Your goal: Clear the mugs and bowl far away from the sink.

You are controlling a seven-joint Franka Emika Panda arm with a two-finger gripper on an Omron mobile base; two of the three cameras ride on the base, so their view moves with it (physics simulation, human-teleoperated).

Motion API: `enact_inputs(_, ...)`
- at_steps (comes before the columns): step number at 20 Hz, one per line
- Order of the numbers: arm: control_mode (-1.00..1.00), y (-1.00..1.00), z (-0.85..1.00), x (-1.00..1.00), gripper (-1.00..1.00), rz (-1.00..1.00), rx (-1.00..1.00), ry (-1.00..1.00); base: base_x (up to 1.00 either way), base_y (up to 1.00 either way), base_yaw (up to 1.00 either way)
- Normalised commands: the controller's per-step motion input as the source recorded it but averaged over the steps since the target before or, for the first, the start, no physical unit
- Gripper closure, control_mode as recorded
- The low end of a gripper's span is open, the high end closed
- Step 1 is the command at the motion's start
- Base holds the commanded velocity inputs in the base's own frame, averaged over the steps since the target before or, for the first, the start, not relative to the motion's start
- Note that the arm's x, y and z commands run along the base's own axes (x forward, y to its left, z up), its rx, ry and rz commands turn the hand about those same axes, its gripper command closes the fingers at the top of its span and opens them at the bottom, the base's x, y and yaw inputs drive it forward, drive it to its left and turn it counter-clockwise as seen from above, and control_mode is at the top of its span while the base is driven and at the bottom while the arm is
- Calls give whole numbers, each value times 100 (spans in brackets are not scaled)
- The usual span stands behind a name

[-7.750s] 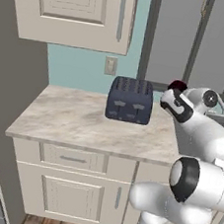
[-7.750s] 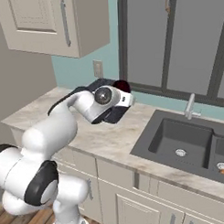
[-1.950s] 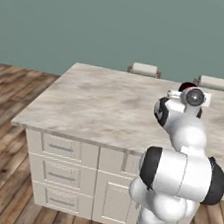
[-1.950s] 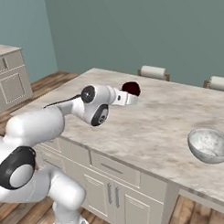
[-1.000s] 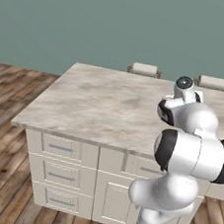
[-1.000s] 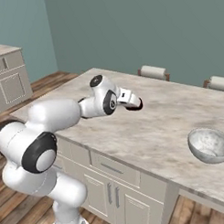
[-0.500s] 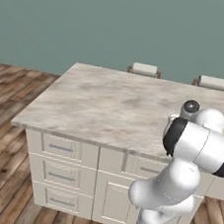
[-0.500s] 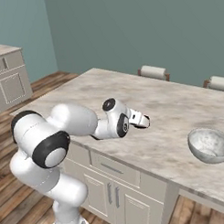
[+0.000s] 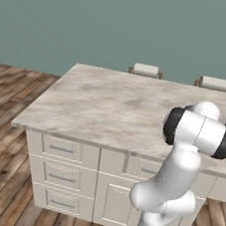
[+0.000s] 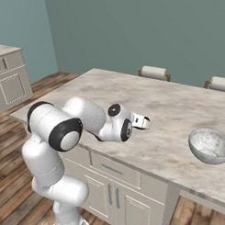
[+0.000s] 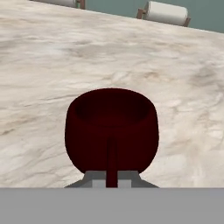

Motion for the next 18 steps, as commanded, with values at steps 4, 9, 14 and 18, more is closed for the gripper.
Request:
enact_inputs(4, -100, -10, -29, 53, 100, 6, 1, 0, 0, 0, 0)
enact_inputs(9, -100, -7, -38, 46, 100, 6, 0, 0, 0, 0, 0)
enact_inputs(14, -100, -4, -33, 25, 100, 6, 1, 0, 0, 0, 0)
enact_inputs(18, -100, -2, -28, 12, 100, 6, 1, 0, 0, 0, 0)
